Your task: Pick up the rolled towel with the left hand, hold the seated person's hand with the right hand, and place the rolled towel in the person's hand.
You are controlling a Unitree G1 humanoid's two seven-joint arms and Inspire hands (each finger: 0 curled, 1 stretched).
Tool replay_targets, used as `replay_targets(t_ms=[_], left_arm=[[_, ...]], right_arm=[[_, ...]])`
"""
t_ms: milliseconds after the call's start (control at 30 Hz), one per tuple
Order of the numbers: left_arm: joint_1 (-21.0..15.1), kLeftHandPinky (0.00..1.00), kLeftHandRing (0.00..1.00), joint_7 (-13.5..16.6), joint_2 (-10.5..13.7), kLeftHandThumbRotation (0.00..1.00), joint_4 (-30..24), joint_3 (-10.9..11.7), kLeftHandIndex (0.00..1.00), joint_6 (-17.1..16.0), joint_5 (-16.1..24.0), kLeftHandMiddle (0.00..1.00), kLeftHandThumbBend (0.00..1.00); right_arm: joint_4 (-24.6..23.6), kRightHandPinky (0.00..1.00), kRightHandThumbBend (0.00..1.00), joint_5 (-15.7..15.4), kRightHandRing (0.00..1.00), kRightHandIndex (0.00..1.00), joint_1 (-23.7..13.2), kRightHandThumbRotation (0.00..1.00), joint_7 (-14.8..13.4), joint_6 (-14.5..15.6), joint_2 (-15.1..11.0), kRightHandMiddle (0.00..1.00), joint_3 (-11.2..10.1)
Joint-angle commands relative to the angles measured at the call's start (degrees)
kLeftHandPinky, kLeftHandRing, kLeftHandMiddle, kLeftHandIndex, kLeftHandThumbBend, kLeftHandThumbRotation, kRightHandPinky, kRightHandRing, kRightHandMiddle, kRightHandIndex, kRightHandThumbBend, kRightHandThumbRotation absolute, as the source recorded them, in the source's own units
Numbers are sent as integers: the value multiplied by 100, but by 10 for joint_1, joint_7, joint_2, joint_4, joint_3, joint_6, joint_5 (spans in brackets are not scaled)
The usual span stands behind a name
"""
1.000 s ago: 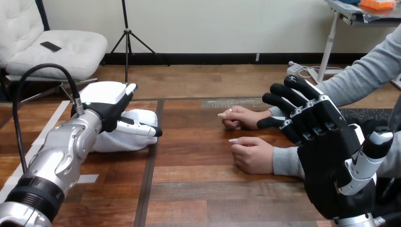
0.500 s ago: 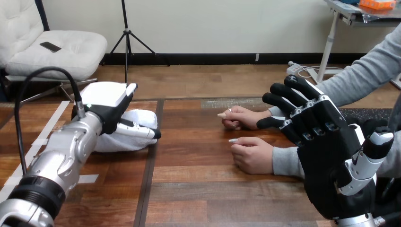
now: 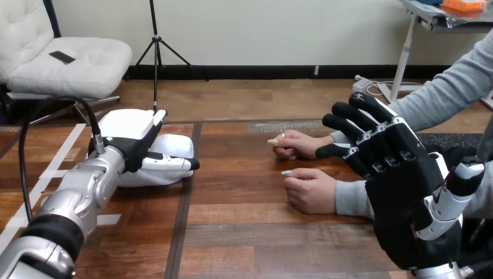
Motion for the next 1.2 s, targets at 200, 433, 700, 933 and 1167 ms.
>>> replay_targets(t_ms=[200,433,700,933,1167], left_arm=[[-96,94,98,23,-29,100,64,6,99,-15,-25,100,79],[-117,93,98,15,-42,100,93,2,98,-3,-28,100,76],[-134,93,98,5,-54,100,121,-3,98,12,-25,100,75],[-143,93,98,-4,-66,100,138,0,98,27,-30,100,76],[-149,93,99,-18,-74,100,149,0,99,42,-35,100,77]], right_arm=[[-17,60,91,-1,78,78,-28,100,0,-8,-1,78,-1],[-19,61,92,-1,78,77,-26,100,-2,-4,-1,78,-1],[-20,61,92,1,78,78,-25,100,0,-3,-2,79,1],[-22,61,92,-1,79,78,-24,100,-1,-1,-1,79,3],[-22,61,92,-3,80,78,-24,100,-4,-1,-1,79,3]])
